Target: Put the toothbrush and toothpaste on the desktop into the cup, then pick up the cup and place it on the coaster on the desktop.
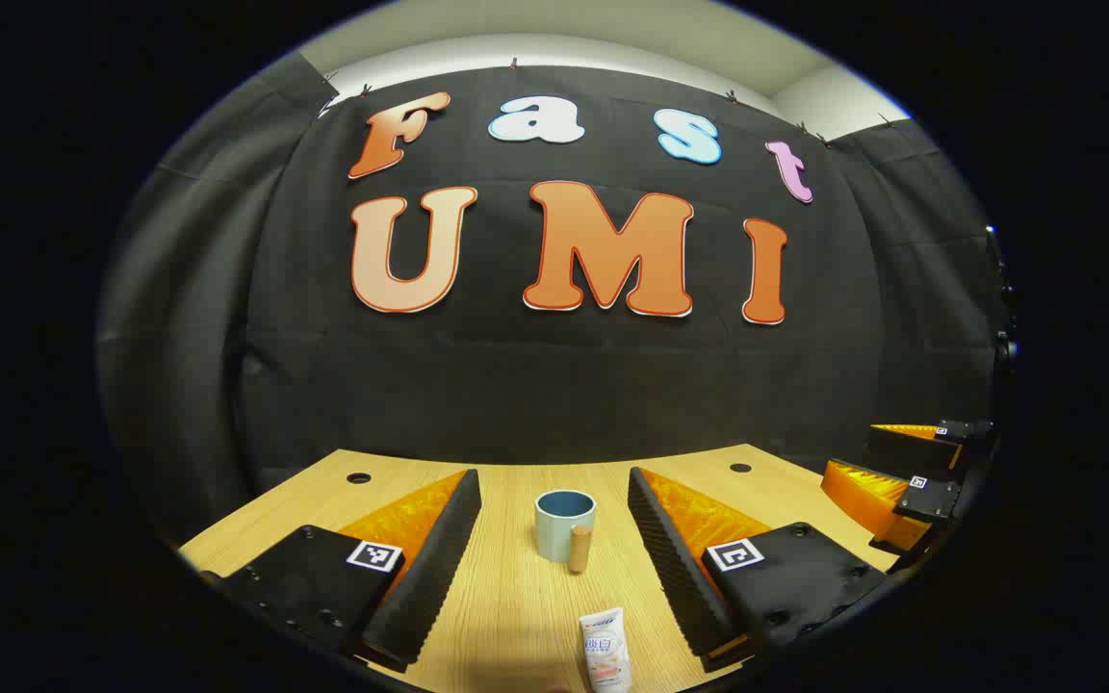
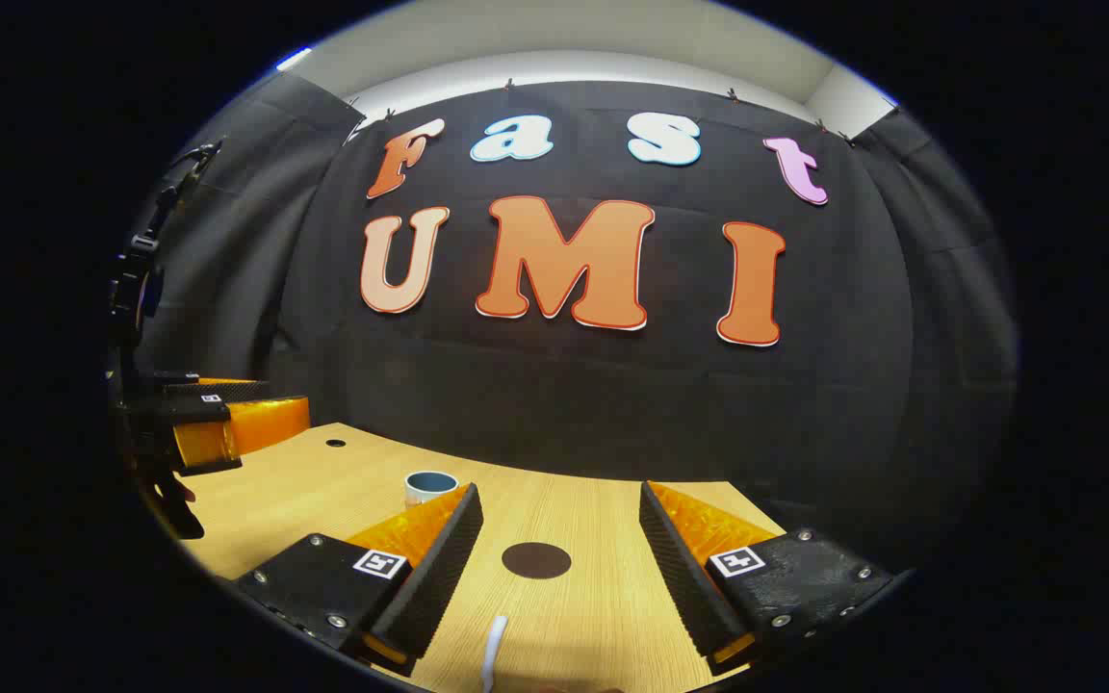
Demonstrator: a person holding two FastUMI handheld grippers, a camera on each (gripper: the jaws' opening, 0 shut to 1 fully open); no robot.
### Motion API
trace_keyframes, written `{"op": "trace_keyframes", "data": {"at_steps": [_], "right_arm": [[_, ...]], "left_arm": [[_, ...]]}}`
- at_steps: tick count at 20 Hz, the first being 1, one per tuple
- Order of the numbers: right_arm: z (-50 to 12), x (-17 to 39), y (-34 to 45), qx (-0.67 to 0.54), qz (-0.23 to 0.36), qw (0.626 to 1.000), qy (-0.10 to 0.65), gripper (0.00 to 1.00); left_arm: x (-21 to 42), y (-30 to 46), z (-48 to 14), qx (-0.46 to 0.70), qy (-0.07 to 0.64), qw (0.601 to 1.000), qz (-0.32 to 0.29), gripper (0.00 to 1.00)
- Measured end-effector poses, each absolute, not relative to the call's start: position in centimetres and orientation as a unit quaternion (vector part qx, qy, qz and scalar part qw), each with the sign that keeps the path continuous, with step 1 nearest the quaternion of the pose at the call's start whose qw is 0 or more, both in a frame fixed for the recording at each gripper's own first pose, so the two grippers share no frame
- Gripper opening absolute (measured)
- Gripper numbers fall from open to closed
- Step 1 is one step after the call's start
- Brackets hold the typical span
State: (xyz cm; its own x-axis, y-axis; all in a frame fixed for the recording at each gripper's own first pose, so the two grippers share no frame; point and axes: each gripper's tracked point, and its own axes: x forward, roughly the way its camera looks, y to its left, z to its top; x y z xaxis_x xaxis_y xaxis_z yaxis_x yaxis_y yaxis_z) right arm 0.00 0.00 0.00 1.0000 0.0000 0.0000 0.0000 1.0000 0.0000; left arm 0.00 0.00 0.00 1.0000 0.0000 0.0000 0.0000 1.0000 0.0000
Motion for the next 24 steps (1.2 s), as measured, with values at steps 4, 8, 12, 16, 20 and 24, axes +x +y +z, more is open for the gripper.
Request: {"op": "trace_keyframes", "data": {"at_steps": [4,8,12,16,20,24], "right_arm": [[0.1,0.1,0.1,0.004,0.004,1.0,-0.002,0.99],[0.4,0.6,0.3,0.002,0.012,1.0,-0.007,0.99],[0.1,1.3,0.6,0.009,0.023,1.0,0.003,0.99],[-0.8,2.0,0.1,0.018,0.027,0.999,0.025,0.98],[-2.3,2.3,0.2,0.025,0.043,0.997,0.064,0.98],[-4.9,2.4,0.2,0.024,0.053,0.99,0.13,0.98]], "left_arm": [[-0.1,-0.6,0.2,0.029,-0.007,1.0,0.004,0.99],[0.2,-0.8,1.0,0.022,-0.02,1.0,-0.003,0.99],[0.9,-0.2,1.4,0.021,-0.018,1.0,0.001,1.0],[1.3,-0.4,0.7,0.017,-0.004,1.0,-0.008,1.0],[2.1,-0.7,-1.0,0.026,0.035,0.999,-0.021,0.99],[2.8,-1.5,-4.1,0.035,0.098,0.994,-0.032,1.0]]}}
